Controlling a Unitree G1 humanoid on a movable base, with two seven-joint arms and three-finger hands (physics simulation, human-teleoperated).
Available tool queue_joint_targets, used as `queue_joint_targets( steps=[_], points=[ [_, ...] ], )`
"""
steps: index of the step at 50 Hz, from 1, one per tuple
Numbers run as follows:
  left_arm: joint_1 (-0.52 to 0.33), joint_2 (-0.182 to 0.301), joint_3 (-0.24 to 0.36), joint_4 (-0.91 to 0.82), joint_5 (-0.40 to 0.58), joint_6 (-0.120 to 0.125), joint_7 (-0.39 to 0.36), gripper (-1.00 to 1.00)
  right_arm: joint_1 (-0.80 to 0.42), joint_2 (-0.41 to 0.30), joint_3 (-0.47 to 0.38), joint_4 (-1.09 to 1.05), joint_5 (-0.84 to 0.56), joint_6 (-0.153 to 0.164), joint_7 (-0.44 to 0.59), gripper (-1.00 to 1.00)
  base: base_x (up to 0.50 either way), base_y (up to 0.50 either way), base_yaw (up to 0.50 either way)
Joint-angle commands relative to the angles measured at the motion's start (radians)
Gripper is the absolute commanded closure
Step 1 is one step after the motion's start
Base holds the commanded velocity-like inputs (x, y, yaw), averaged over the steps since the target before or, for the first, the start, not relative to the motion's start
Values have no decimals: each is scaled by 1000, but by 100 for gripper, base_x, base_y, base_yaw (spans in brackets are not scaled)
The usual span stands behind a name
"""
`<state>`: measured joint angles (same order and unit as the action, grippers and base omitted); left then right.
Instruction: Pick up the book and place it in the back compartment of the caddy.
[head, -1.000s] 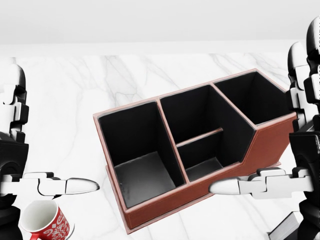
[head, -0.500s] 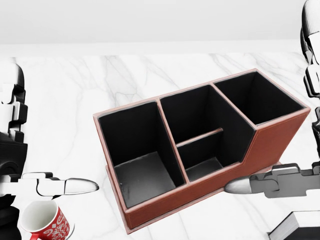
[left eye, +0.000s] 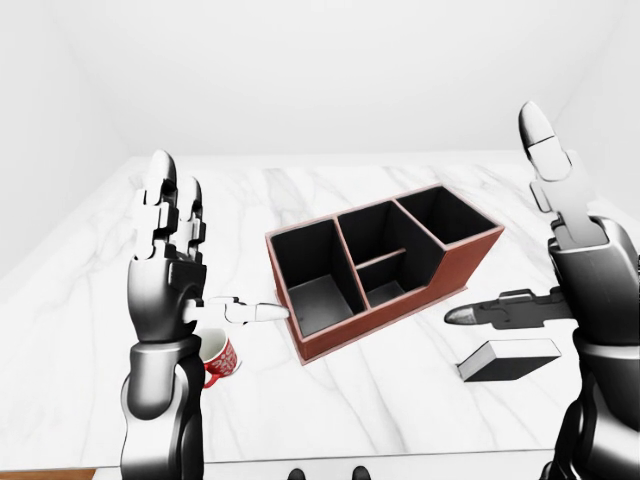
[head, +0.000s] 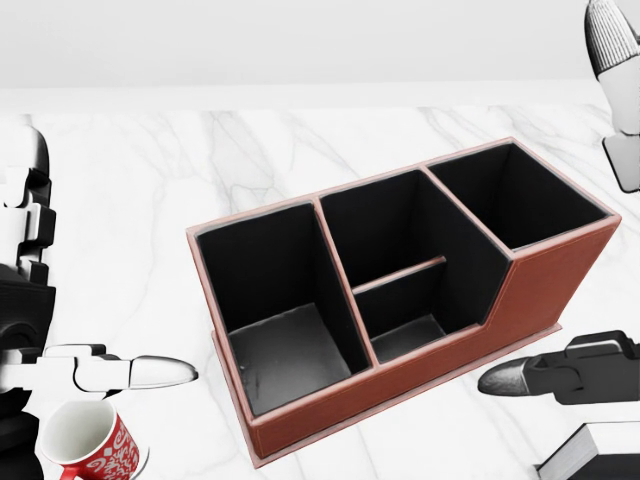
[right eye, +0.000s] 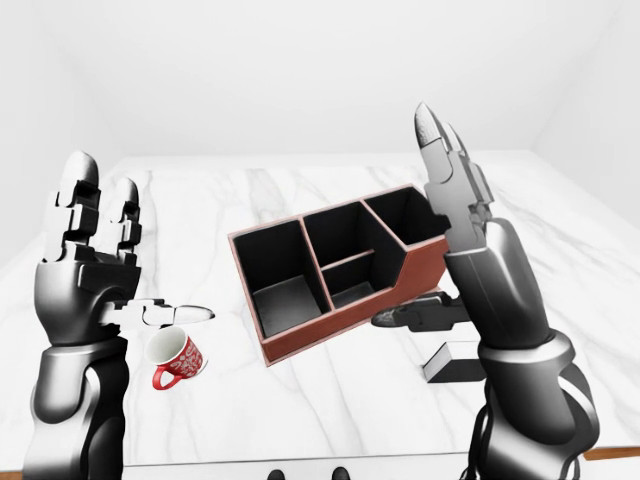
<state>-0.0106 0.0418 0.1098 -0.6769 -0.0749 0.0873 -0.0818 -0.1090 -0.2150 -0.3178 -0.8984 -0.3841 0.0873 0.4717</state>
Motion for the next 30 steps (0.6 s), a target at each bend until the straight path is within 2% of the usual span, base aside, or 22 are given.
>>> queue_joint_targets(
  steps=[1, 15, 30],
  points=[
    [-2, 0, 0, 1, 0, 0, 0, -100, 8, -15, -27, 5, -68, 0, 62, -100, 0, 0, 0],
    [4, -1, -4, 16, 5, 0, 0, -100, 47, -21, -79, 18, -149, 0, 155, -100, 0, 0, 0],
    [3, -2, -6, 25, 9, 0, -1, -100, 64, -19, -104, 35, -191, 0, 201, -100, 0, 0, 0]
  ],
)
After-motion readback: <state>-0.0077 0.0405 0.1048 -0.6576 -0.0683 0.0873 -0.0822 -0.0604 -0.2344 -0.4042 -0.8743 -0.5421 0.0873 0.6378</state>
